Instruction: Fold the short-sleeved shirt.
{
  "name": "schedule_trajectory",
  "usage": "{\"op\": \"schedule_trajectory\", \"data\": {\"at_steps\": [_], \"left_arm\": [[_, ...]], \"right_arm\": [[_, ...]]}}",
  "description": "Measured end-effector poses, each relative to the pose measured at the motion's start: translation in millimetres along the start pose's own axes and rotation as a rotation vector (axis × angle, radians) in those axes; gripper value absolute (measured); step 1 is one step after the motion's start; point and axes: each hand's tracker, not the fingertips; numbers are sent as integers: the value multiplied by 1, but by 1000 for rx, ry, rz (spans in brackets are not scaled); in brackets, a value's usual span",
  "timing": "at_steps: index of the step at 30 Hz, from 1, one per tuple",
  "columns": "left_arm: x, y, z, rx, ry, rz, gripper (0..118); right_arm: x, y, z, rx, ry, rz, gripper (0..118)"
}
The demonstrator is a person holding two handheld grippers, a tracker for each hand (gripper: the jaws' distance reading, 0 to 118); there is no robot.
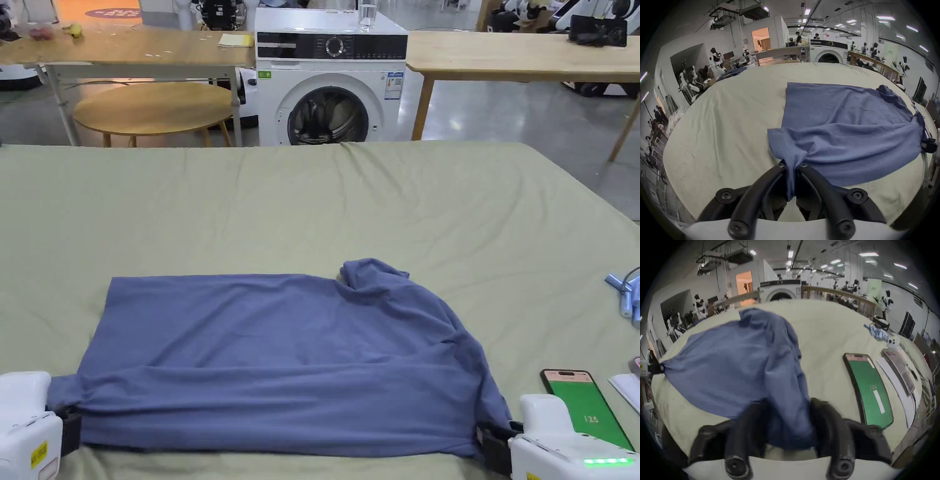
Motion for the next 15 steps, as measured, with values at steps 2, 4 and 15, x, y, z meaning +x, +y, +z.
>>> {"op": "schedule_trajectory", "data": {"at_steps": [2, 4, 15], "left_arm": [[-5, 0, 3, 8, -2, -2, 2], [-9, 2, 15, 32, -5, 0, 2], [-43, -23, 116, 143, -56, 13, 2]], "right_arm": [[4, 9, 16, 16, 106, -73, 21], [1, 17, 36, 69, 80, -69, 5], [-6, 17, 141, 136, 78, 82, 5]]}}
